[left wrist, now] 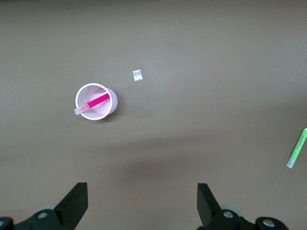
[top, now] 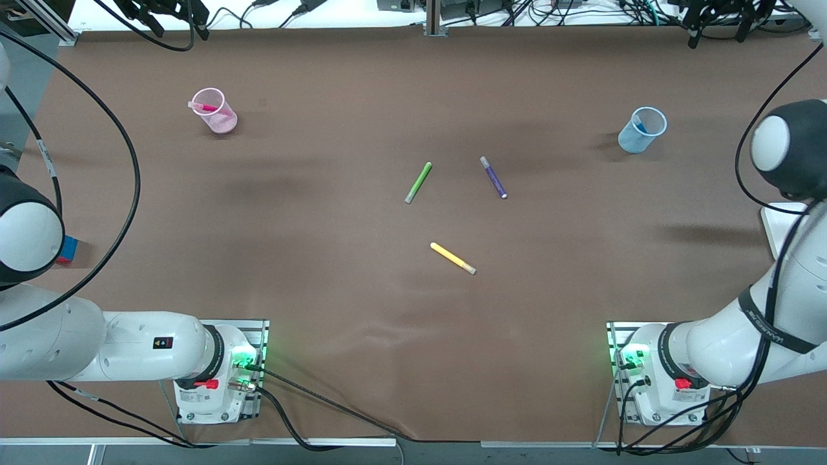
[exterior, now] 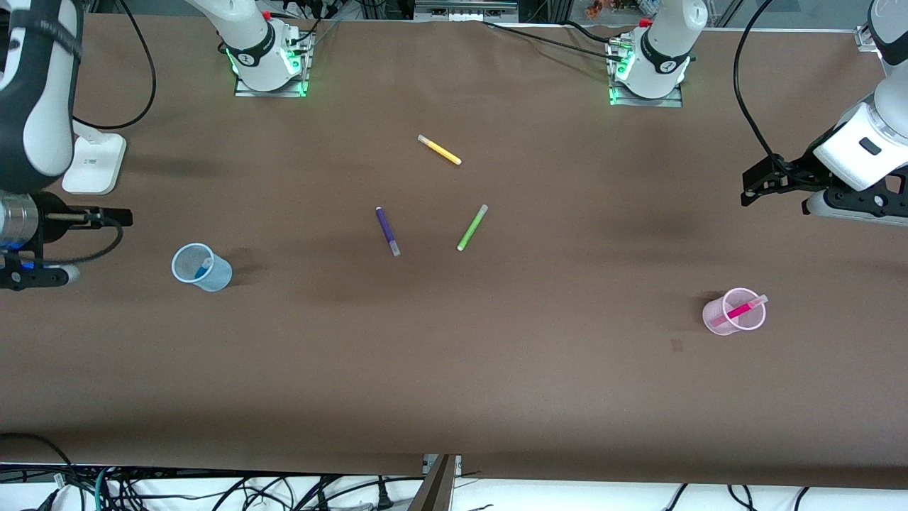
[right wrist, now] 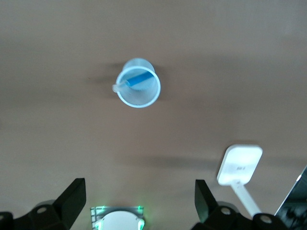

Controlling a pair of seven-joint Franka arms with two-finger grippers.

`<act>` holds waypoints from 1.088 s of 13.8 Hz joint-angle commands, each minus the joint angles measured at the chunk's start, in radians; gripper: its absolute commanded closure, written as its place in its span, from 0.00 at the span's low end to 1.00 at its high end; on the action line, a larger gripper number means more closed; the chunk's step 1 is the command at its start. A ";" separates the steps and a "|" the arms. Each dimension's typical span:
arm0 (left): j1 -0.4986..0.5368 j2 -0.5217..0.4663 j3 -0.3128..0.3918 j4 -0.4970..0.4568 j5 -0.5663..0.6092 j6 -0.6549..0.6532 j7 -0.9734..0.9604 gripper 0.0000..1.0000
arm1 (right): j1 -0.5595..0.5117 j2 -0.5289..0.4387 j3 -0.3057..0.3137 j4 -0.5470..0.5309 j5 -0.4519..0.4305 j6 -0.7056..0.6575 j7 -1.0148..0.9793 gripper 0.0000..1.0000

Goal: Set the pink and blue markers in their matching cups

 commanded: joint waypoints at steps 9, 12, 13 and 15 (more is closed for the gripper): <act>-0.012 -0.016 0.017 -0.001 -0.025 -0.020 0.025 0.00 | -0.184 -0.450 0.198 -0.376 -0.017 0.095 -0.021 0.00; -0.012 -0.016 0.019 -0.001 -0.025 -0.022 0.025 0.00 | -0.184 -0.456 0.251 -0.378 -0.014 0.092 -0.020 0.00; -0.012 -0.016 0.019 -0.001 -0.025 -0.023 0.025 0.00 | -0.184 -0.454 0.270 -0.378 -0.015 0.091 -0.008 0.00; -0.012 -0.016 0.019 -0.001 -0.025 -0.032 0.026 0.00 | -0.186 -0.450 0.276 -0.375 -0.013 0.092 0.044 0.00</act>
